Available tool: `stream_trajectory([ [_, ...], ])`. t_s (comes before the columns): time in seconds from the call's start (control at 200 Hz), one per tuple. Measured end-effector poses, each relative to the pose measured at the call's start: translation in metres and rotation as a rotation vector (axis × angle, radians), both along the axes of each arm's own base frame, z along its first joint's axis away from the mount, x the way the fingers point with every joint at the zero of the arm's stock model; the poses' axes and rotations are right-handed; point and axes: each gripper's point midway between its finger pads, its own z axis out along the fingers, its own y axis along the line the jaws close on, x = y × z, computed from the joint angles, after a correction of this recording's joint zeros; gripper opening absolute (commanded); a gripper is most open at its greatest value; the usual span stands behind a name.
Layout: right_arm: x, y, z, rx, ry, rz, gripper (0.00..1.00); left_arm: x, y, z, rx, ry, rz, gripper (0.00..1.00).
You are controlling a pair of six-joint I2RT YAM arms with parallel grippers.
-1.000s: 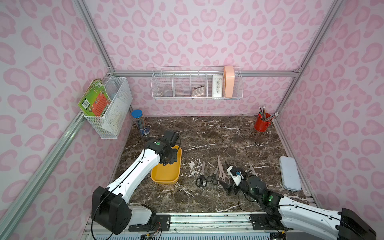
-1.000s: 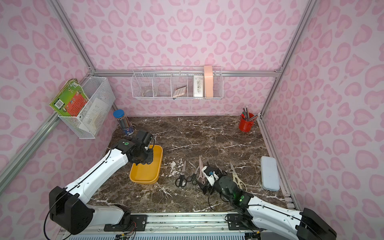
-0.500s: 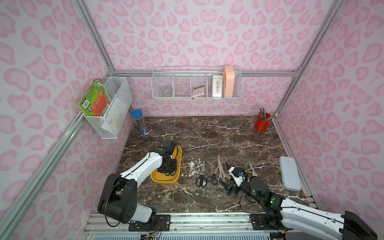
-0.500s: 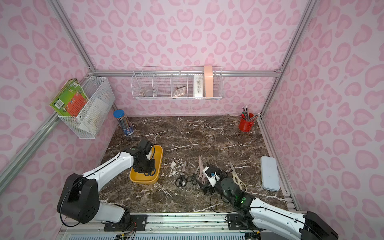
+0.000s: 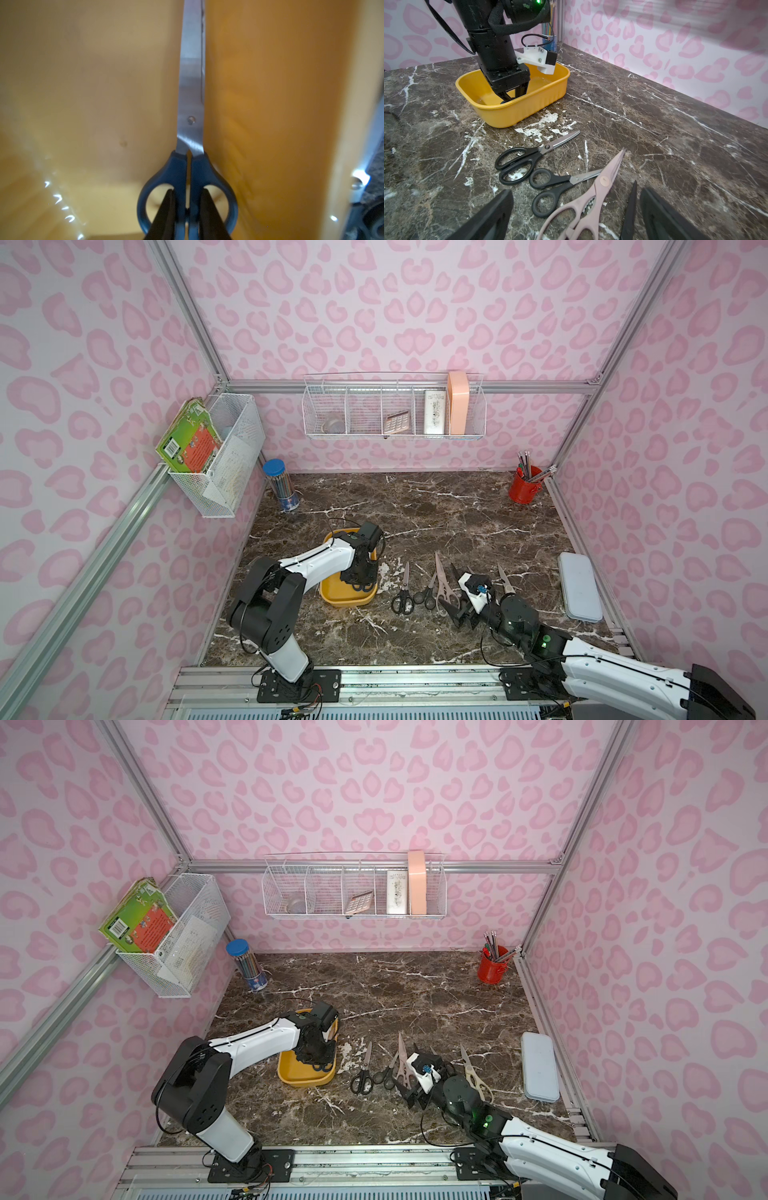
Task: Put the scissors into the storage box
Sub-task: Move the storage box to the center of the board, then place the scissors in the storage box.
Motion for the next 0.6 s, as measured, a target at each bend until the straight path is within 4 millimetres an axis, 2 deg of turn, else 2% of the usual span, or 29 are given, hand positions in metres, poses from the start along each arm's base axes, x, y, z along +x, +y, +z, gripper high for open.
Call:
stream_trajectory([
  [0.165, 0.000, -0.001, 0.000, 0.002, -0.002, -0.003, 0.97, 0.001, -0.003, -0.003, 0.003, -0.001, 0.024, 0.00],
  [0.35, 0.000, -0.001, 0.002, 0.009, -0.007, -0.005, 0.97, 0.004, -0.002, 0.005, -0.002, -0.031, 0.063, 0.00],
  [0.45, 0.000, -0.001, 0.003, 0.011, -0.009, -0.005, 0.97, 0.004, 0.000, 0.007, -0.005, -0.044, 0.081, 0.11],
  [0.505, 0.000, -0.001, 0.003, 0.013, -0.010, -0.005, 0.97, 0.005, 0.000, 0.009, -0.006, -0.050, 0.089, 0.22],
  [0.6, 0.000, -0.002, 0.003, 0.013, -0.010, -0.005, 0.97, 0.006, 0.000, 0.010, -0.007, -0.056, 0.094, 0.24],
])
